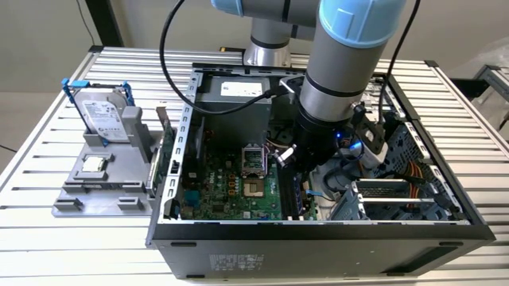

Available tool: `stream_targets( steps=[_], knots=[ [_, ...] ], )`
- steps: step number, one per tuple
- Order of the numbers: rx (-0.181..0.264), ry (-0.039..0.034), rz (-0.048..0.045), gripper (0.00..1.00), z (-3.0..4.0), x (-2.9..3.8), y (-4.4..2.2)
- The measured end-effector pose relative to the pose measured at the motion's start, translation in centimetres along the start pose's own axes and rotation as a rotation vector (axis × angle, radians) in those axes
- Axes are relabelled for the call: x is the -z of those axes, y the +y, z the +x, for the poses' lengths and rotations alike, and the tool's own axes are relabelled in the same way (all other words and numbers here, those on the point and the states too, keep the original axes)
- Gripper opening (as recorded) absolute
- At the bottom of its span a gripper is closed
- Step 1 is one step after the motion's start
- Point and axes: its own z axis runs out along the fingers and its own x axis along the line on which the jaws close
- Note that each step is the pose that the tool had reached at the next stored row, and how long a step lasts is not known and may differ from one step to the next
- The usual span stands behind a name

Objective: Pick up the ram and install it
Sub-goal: 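Press down the ram until it locks into place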

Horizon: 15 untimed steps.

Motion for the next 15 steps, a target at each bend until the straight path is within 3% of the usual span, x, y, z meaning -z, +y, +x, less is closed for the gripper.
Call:
stream_targets(
  steps=[9,15],
  knots=[
    [0.032,-0.0008,-0.0009,0.00,0.00,-0.20,0.01],
    [0.114,-0.0023,-0.0014,0.00,-0.04,-0.21,0.09]
  ],
)
